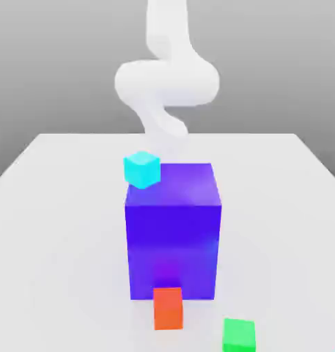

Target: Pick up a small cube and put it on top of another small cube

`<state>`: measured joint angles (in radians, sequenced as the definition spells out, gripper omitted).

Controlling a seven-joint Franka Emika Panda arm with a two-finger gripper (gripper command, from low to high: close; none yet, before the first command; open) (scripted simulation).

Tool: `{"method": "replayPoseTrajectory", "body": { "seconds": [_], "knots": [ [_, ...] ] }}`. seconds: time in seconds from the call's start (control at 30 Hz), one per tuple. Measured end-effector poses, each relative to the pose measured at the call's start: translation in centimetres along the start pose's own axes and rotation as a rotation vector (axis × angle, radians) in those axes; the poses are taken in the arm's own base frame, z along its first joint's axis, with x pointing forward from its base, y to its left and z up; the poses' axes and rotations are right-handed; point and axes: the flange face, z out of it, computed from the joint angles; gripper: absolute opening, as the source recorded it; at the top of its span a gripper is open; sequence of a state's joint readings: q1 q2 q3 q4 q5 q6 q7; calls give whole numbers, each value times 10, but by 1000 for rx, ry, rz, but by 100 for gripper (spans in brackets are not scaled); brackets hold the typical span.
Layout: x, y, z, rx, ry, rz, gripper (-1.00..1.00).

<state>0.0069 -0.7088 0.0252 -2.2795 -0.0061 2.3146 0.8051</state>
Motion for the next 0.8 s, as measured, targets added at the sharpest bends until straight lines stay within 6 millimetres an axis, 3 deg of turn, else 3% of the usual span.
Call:
{"method": "replayPoseTrajectory", "body": {
  "seconds": [0.2, 0.4, 0.53, 0.67, 0.8],
  "knots": [
    [-23, -38, 93, -88, -103, -77, 0],
    [-65, -64, 185, -164, -207, -156, 0],
    [-103, -75, 245, -210, -280, -211, 0],
    [-154, -84, 300, -248, -359, -274, 0],
    [-202, -80, 355, -291, -434, -319, 0]
  ]
}}
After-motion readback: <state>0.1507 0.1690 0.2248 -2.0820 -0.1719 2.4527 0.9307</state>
